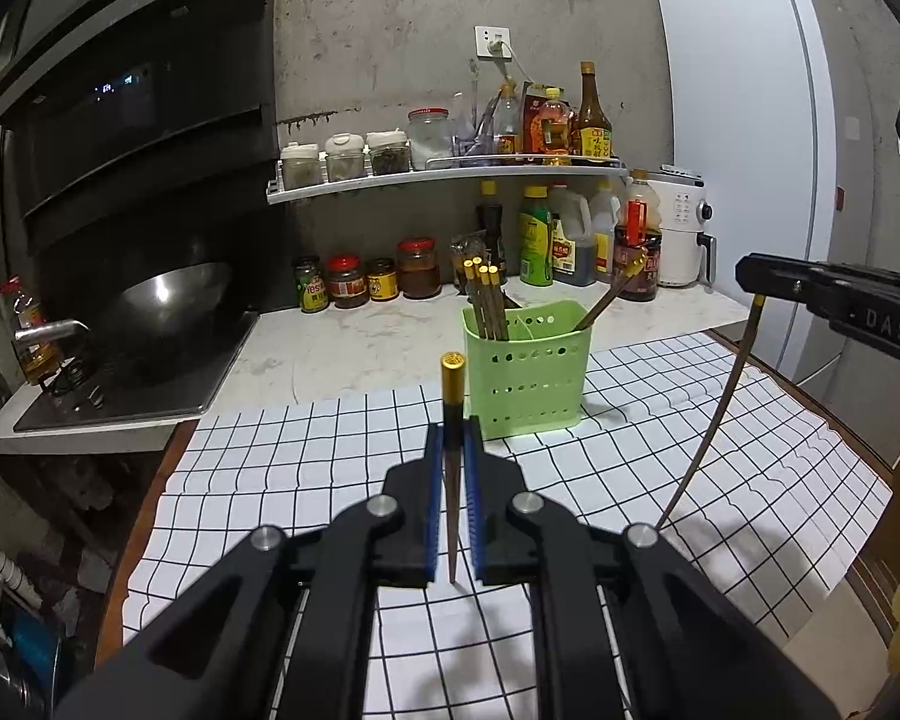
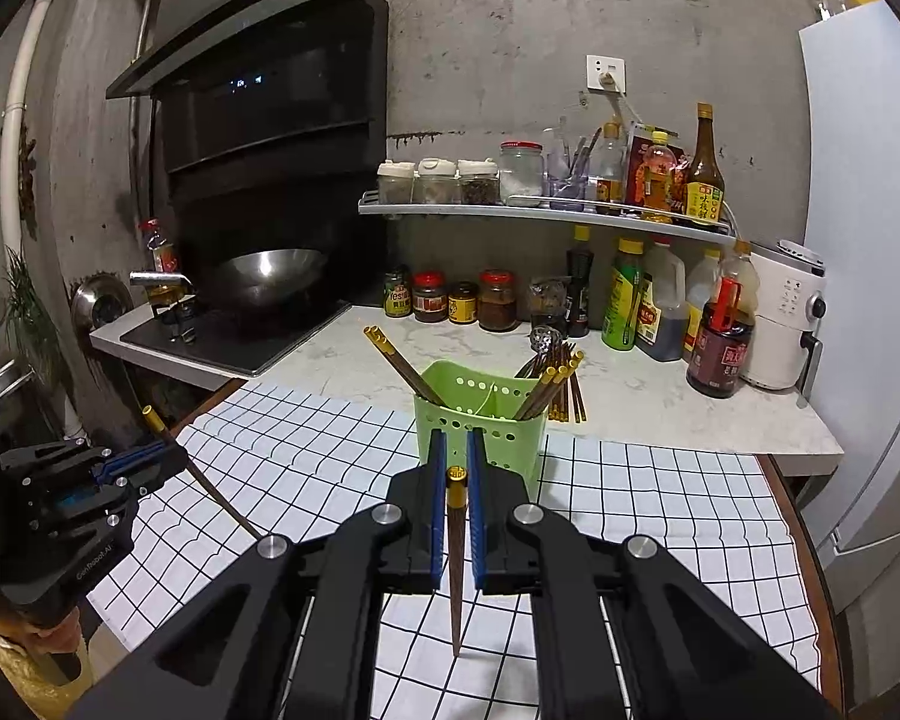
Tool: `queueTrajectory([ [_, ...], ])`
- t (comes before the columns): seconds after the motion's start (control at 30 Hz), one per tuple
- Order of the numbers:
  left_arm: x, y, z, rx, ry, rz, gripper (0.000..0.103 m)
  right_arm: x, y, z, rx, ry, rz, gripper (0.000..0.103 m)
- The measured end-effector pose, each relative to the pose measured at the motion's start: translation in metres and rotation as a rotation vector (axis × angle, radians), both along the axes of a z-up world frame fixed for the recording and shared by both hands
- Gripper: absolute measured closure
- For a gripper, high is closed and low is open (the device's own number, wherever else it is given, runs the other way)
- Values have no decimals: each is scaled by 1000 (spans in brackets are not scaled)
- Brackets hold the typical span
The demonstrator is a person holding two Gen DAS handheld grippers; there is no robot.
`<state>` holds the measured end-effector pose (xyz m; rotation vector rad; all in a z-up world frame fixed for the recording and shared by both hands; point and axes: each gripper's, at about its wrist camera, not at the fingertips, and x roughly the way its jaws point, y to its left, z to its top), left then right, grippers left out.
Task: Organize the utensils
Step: 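Lift both chopsticks, carry them to the green holder and lower them in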
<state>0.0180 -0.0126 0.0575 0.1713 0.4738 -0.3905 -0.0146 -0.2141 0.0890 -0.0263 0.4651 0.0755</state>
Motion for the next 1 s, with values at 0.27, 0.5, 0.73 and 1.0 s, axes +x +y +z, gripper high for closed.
queueTrajectory([
  [0.27, 0, -1, 0, -1, 5, -2, 96, 1, 0, -4, -11, -9, 0, 96],
  [0.5, 6, 1, -6, -9, 51, -11, 96, 13, -3, -39, 11, 93, -2, 96],
  [0.73, 15, 0, -17, -6, 117, -19, 96, 13, -6, -51, 25, 117, -14, 96],
  [1.0, 24, 6, -36, -7, 212, 4, 97, 10, -5, -52, 20, 112, -6, 96],
])
